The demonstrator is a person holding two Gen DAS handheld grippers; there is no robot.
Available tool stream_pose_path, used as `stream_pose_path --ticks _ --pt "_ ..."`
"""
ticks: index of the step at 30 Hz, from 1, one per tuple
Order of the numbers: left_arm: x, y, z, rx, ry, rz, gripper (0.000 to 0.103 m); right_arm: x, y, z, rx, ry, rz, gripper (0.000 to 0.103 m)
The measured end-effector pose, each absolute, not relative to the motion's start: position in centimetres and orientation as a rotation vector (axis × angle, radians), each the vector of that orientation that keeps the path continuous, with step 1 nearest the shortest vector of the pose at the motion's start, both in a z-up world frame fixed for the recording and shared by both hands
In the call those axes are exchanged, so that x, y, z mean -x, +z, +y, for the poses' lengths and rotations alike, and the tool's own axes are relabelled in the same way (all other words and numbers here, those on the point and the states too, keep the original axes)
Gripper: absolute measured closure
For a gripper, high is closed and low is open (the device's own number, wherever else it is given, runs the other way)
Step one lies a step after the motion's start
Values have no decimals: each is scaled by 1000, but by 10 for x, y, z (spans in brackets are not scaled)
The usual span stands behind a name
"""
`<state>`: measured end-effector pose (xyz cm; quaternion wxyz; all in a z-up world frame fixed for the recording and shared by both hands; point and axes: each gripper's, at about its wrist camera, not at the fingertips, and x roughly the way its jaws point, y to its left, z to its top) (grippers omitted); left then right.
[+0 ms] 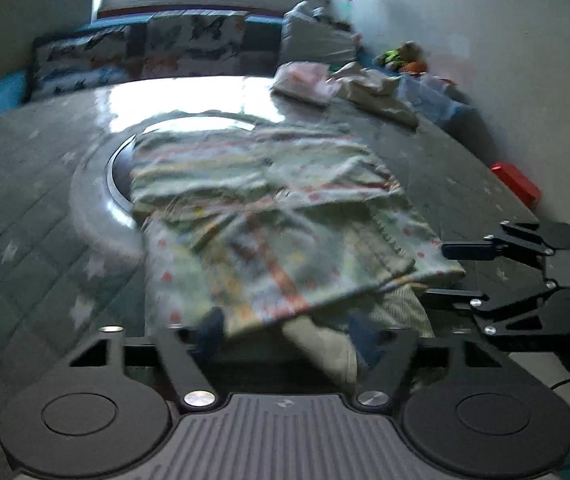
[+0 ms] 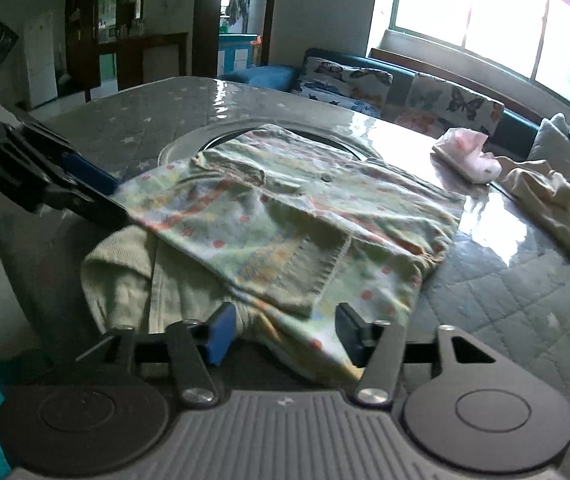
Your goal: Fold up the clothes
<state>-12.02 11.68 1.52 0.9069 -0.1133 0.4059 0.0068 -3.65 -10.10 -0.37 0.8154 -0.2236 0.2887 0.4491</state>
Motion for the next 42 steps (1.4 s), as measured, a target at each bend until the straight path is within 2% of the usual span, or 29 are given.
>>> stream_pose_path --ticks 5,6,8,10,11,13,15,17,24,27,28,29,30,32,35,38,39,40,42 --pt "127 11 107 284 -20 883 28 47 -9 -114 550 950 590 41" --pt "127 9 105 295 -25 892 32 49 -10 -116 564 949 584 40" --pt "125 6 104 326 -37 913 39 52 -12 -119 591 950 570 34" --pt "123 0 104 356 -48 940 58 57 -14 -122 614 959 554 33" --pt "121 -3 105 371 -52 951 64 59 -15 -123 621 966 548 32" --pt "118 -5 105 398 -67 964 83 63 -18 -123 637 985 531 31" --pt "116 -2 105 408 -84 955 89 67 -21 -121 653 996 515 23" --pt "114 6 107 410 -97 933 91 69 -24 -119 666 1009 494 21" --pt "86 33 125 434 -124 850 92 63 -26 -104 647 1053 458 21" --pt "72 36 130 450 -139 846 92 57 -23 -93 598 1083 439 27" --pt "68 37 133 453 -144 846 92 53 -21 -88 577 1089 441 33" --pt "65 37 135 453 -150 846 92 50 -20 -83 554 1097 447 46" --pt "62 36 137 454 -154 846 92 45 -18 -79 533 1108 462 51" --pt "62 35 141 451 -155 845 91 31 -13 -69 480 1134 515 73" --pt "73 37 146 409 -160 819 85 11 -2 -63 391 1159 589 81" --pt "91 39 152 347 -141 777 64 -6 7 -60 330 1169 643 83" --pt "96 38 151 311 -130 766 52 -11 10 -59 314 1167 659 84" --pt "102 38 151 274 -118 756 47 -14 11 -58 298 1166 677 84" --pt "111 35 148 207 -110 745 47 -23 14 -57 265 1160 708 84"
